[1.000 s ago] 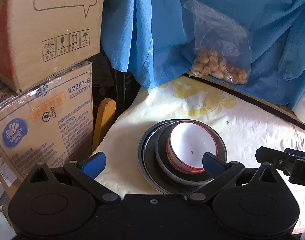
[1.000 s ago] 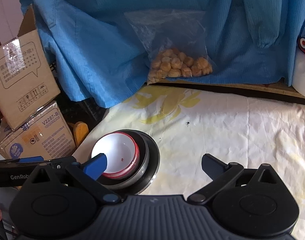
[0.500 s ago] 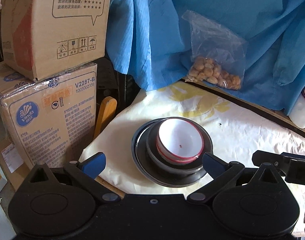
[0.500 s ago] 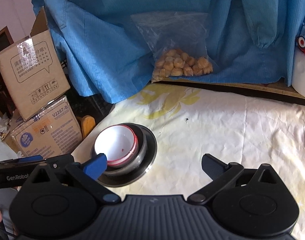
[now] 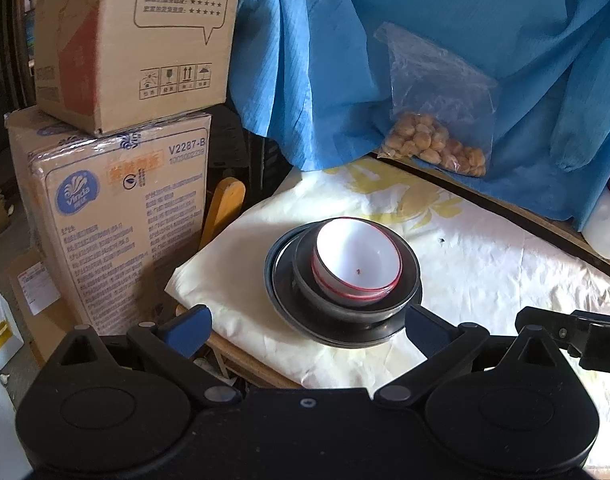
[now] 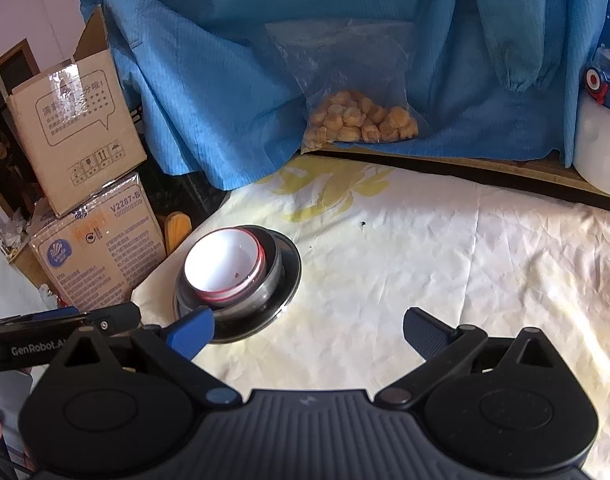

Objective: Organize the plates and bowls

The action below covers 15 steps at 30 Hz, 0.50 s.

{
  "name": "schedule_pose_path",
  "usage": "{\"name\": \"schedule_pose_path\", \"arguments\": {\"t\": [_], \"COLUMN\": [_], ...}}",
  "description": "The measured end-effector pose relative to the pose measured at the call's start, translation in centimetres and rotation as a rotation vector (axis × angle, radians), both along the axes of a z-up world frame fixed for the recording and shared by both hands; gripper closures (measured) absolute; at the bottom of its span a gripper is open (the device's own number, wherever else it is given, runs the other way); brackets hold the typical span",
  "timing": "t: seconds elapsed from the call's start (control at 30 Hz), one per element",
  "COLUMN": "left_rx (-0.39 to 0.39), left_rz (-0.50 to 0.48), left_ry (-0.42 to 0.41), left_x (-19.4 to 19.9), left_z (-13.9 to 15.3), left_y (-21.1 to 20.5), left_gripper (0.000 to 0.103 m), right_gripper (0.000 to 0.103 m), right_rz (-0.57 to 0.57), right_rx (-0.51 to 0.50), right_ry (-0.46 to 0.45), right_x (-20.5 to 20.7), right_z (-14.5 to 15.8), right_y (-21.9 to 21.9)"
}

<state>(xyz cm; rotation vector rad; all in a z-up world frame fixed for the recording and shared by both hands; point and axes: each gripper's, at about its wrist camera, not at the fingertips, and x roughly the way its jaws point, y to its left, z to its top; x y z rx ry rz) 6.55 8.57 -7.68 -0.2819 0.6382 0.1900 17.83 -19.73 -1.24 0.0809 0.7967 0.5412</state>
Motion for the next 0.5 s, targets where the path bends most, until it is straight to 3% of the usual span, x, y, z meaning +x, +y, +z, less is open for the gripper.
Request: {"name": "schedule_pose_path", "arguments": {"t": [0.5], "left_rx": [0.016], "left_rz": [0.029], "left_ry": [0.006], "left_x": [-1.9], "left_z": [-0.1], "left_y": [-1.5], "left_gripper": [0.001], "right_gripper": [0.0], "right_rz": [0.041], "right_rx": [-0.006], "right_ry": [-0.012], "right_x": [-0.9], "right_z": [-0.4], "right_y": [-0.8]}}
